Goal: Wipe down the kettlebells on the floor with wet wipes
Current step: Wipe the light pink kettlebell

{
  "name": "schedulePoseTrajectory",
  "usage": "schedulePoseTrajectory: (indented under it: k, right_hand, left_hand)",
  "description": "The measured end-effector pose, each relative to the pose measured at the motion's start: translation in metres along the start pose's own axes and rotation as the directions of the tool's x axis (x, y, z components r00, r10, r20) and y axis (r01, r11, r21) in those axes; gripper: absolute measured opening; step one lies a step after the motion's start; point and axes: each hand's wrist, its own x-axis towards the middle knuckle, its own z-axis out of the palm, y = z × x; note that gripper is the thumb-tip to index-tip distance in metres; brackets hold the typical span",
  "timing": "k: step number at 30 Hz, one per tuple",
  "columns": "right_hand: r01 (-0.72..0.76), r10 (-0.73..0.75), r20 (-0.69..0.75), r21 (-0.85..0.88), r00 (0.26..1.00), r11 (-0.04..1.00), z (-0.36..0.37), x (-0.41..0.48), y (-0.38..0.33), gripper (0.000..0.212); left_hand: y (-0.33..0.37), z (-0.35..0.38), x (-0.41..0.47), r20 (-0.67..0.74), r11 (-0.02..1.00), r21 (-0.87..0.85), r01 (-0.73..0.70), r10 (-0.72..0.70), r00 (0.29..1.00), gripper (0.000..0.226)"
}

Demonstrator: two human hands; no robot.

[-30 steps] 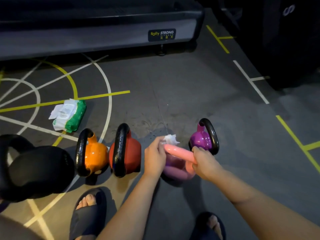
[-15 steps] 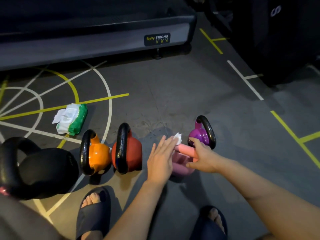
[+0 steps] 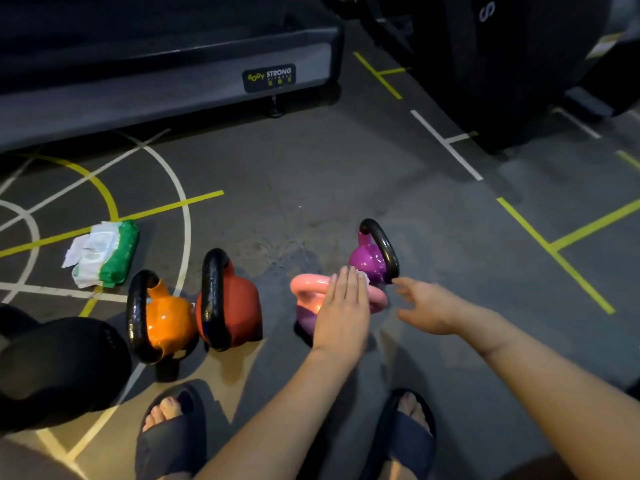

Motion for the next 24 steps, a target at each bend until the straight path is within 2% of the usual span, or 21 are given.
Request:
schedulePoseTrajectory:
  k: [1, 3, 6, 9, 11, 13, 15, 16, 18, 21, 23, 24]
  right_hand:
    - [-0.023, 0.023, 0.002, -0.017, 1.000, 1.000, 0.000, 0.000, 0.003, 0.065]
    - [-0.078, 0.077, -0.021, -0.046, 0.997, 0.996, -0.004, 0.000, 0.009, 0.057]
    - [-0.141, 0.137, -0.079, -0.047, 0.987, 0.989, -0.010, 0.000, 0.016, 0.050]
    - [-0.143, 0.138, -0.069, -0.075, 0.988, 0.987, -0.008, 0.002, 0.017, 0.026]
    - [-0.135, 0.132, -0.035, -0.091, 0.991, 0.987, -0.004, 0.003, 0.012, 0.017]
    - [-0.095, 0.094, -0.023, -0.065, 0.995, 0.993, 0.001, 0.003, 0.003, 0.030]
    - [-0.035, 0.034, -0.054, -0.015, 0.998, 0.999, 0.005, 0.002, -0.009, 0.035]
    - [0.004, -0.004, -0.077, 0.011, 0.997, 1.000, 0.005, 0.001, -0.016, 0.034]
    - [0.082, -0.069, -0.133, 0.094, 0.989, 0.992, 0.006, 0.000, -0.032, 0.036]
    - [0.219, -0.160, -0.273, 0.202, 0.949, 0.955, 0.002, -0.002, -0.060, 0.042]
    - [0.281, -0.174, -0.379, 0.247, 0.909, 0.927, -0.004, -0.003, -0.080, 0.031]
    - [0.291, -0.163, -0.387, 0.298, 0.907, 0.909, -0.007, -0.003, -0.088, 0.026]
  left_hand:
    - [0.009, -0.003, 0.009, 0.041, 0.997, 0.069, -0.024, 0.021, 0.999, 0.063]
    - [0.025, -0.004, 0.020, 0.126, 0.972, 0.179, -0.154, 0.133, 0.983, 0.064]
    - [0.041, 0.002, 0.024, 0.280, 0.861, 0.286, -0.421, 0.346, 0.896, 0.050]
    - [0.028, -0.002, 0.019, 0.222, 0.836, 0.265, -0.482, 0.433, 0.874, 0.051]
    - [0.006, -0.005, 0.011, 0.043, 0.833, 0.202, -0.516, 0.519, 0.854, 0.048]
    - [-0.024, -0.013, 0.002, -0.116, 0.913, 0.063, -0.403, 0.408, 0.906, 0.044]
    - [-0.056, -0.022, -0.010, -0.171, 0.967, -0.197, -0.164, 0.130, 0.977, 0.049]
    - [-0.067, -0.028, -0.016, -0.149, 0.944, -0.326, -0.043, -0.007, 0.989, 0.050]
    - [-0.076, -0.043, -0.023, -0.115, 0.817, -0.568, 0.094, -0.192, 0.975, 0.044]
    - [-0.070, -0.066, -0.027, -0.052, 0.480, -0.852, 0.206, -0.471, 0.881, 0.036]
    - [-0.069, -0.071, -0.030, 0.051, 0.296, -0.924, 0.244, -0.536, 0.843, 0.035]
    - [-0.069, -0.072, -0.031, 0.100, 0.228, -0.938, 0.261, -0.543, 0.833, 0.031]
